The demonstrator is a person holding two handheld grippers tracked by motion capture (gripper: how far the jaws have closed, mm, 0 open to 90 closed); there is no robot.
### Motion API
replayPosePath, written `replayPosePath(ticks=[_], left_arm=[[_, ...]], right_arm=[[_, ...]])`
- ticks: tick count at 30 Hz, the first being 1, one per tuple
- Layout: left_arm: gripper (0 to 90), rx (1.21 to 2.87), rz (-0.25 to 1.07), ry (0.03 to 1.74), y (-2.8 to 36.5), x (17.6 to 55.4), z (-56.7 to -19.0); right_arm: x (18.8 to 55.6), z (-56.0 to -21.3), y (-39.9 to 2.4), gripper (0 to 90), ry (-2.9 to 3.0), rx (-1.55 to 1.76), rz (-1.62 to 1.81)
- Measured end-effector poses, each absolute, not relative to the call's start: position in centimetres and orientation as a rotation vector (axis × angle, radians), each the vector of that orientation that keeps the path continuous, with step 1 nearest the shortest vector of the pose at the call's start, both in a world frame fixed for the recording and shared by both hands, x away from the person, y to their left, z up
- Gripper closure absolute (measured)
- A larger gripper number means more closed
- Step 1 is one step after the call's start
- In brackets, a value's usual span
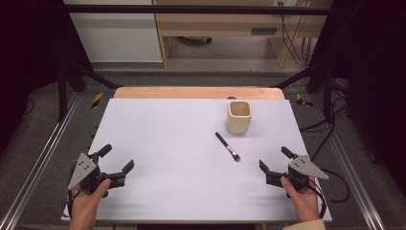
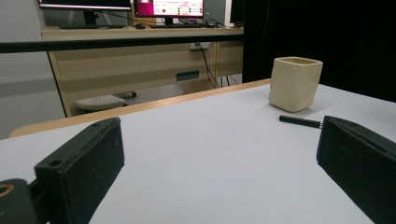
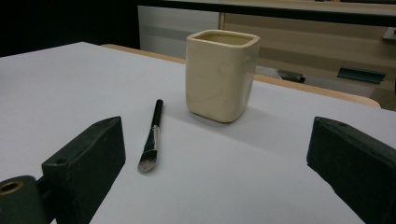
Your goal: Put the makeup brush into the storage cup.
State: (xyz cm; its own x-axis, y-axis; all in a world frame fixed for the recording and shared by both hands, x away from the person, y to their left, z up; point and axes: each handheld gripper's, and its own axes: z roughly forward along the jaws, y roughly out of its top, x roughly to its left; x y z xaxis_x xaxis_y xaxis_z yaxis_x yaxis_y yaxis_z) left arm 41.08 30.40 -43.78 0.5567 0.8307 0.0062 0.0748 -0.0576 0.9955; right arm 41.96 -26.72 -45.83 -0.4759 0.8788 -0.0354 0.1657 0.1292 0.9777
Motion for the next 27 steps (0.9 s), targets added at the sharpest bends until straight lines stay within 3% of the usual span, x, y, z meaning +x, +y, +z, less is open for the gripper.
replayPosePath(ticks=[27], left_arm=[[0.4, 1.538, 0.777, 0.798, 30.5, 40.6, -43.6]], right_arm=[[41.4, -45.2, -24.5, 3.7, 1.922, 1.033, 1.288]])
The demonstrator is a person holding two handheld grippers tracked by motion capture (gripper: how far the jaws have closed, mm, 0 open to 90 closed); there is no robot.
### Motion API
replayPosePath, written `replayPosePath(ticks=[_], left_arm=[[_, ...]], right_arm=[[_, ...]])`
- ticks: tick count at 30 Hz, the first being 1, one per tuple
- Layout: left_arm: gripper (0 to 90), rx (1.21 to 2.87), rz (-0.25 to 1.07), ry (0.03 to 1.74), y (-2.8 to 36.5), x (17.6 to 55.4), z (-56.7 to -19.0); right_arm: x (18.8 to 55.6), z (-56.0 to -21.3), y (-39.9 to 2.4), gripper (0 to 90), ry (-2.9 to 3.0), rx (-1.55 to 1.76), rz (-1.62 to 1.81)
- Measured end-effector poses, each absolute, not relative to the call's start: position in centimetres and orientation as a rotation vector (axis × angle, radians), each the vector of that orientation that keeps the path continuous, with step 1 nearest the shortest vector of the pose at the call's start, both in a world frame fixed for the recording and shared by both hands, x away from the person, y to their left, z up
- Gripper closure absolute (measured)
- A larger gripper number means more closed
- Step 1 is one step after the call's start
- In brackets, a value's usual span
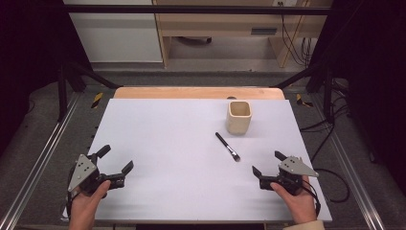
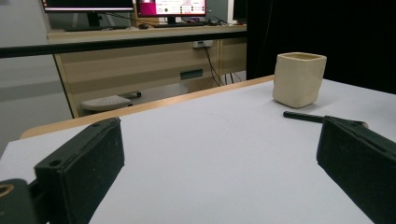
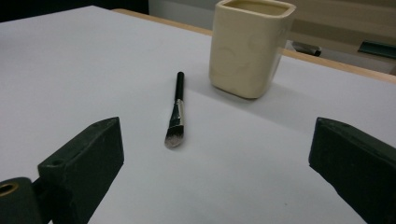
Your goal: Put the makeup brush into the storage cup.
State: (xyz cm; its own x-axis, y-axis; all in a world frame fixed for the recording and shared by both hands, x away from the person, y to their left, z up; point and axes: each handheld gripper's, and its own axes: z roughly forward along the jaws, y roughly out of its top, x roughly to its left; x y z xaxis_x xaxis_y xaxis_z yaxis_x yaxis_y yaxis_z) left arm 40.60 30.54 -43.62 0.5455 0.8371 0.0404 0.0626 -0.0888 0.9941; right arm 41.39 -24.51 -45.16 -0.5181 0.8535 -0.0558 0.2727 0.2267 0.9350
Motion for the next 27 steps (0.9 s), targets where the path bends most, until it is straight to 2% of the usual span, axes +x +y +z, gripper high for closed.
replayPosePath(ticks=[8, 9, 27], left_arm=[[0.4, 1.527, 0.775, 0.797, 30.8, 40.4, -43.5], [0.4, 1.534, 0.775, 0.792, 30.7, 40.4, -43.6], [0.3, 1.548, 0.803, 0.774, 31.0, 40.1, -43.4]], right_arm=[[41.6, -44.1, -23.7, 5.3, 1.958, 1.058, 1.240], [41.6, -43.7, -23.6, 9.3, 2.001, 1.069, 1.198], [44.0, -40.9, -20.5, 8.4, 2.185, 1.048, 1.013]])
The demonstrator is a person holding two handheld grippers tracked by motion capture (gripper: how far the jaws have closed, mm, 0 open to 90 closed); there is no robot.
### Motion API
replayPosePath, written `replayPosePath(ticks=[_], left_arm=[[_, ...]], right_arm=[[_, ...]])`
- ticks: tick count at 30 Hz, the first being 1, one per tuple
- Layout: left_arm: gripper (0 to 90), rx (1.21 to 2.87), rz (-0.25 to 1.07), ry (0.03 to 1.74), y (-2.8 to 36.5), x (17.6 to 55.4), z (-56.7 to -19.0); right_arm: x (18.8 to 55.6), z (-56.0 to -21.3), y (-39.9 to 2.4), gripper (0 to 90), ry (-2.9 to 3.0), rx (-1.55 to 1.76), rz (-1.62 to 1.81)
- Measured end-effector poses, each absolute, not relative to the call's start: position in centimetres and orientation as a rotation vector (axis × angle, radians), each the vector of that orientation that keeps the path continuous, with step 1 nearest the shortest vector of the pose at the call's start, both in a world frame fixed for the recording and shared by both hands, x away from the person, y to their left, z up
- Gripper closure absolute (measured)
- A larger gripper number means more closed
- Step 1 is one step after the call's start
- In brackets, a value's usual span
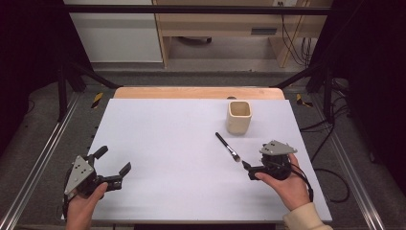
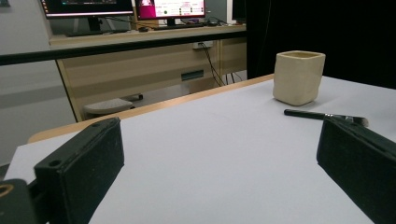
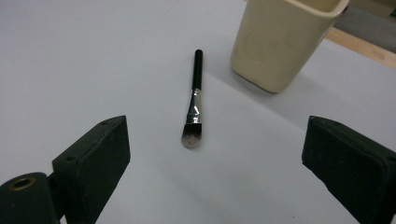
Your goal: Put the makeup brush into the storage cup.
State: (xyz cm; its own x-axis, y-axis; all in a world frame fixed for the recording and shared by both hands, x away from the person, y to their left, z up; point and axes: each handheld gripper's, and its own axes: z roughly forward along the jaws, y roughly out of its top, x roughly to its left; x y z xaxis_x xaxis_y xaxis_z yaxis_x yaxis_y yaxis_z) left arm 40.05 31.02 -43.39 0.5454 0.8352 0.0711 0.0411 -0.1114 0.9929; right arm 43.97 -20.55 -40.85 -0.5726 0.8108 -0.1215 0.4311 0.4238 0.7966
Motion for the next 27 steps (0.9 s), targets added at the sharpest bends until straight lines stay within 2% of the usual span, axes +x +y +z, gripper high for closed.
replayPosePath(ticks=[27], left_arm=[[0.1, 1.536, 0.794, 0.772, 31.4, 39.9, -43.4]], right_arm=[[48.4, -40.1, -17.3, 13.5, 2.353, 1.155, 0.734]])
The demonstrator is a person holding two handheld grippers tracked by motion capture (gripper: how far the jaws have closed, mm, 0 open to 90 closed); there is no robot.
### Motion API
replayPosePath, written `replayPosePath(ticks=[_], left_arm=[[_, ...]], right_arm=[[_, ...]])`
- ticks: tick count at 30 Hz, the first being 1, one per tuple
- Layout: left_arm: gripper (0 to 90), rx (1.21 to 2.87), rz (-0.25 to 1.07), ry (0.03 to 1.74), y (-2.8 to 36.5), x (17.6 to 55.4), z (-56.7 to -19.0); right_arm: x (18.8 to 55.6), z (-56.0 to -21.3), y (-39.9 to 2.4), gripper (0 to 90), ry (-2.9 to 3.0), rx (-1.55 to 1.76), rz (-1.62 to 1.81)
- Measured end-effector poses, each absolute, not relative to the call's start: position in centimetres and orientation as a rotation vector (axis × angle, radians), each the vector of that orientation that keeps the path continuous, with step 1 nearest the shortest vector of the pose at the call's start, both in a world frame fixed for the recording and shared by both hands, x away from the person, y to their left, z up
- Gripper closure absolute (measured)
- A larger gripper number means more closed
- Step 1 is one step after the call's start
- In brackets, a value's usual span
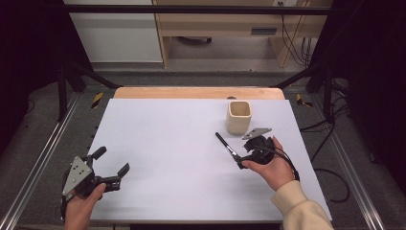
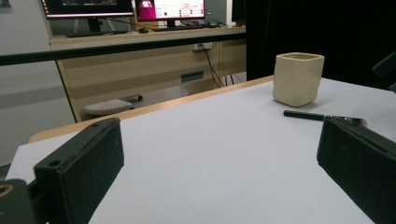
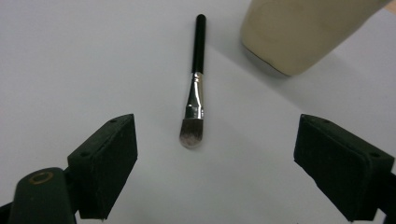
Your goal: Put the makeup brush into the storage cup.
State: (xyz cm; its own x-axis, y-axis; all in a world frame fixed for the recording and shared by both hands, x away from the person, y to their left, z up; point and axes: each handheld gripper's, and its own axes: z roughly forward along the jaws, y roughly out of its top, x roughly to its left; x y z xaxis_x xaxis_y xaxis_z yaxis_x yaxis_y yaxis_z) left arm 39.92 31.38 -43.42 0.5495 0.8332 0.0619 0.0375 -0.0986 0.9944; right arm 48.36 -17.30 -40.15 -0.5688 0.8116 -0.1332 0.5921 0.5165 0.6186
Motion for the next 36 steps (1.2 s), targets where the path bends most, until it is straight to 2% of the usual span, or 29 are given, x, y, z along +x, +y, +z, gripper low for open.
replayPosePath(ticks=[18, 29, 36], left_arm=[[0.1, 1.544, 0.793, 0.776, 31.4, 39.8, -43.5], [0.1, 1.543, 0.792, 0.775, 31.5, 39.8, -43.5], [0.1, 1.545, 0.791, 0.774, 31.5, 39.8, -43.5]], right_arm=[[51.4, -40.4, -14.1, 11.7, 2.393, 1.114, 0.730], [52.7, -40.8, -12.7, 7.8, 2.447, 1.177, 0.681], [53.1, -41.0, -12.3, 11.1, 2.474, 1.164, 0.674]])
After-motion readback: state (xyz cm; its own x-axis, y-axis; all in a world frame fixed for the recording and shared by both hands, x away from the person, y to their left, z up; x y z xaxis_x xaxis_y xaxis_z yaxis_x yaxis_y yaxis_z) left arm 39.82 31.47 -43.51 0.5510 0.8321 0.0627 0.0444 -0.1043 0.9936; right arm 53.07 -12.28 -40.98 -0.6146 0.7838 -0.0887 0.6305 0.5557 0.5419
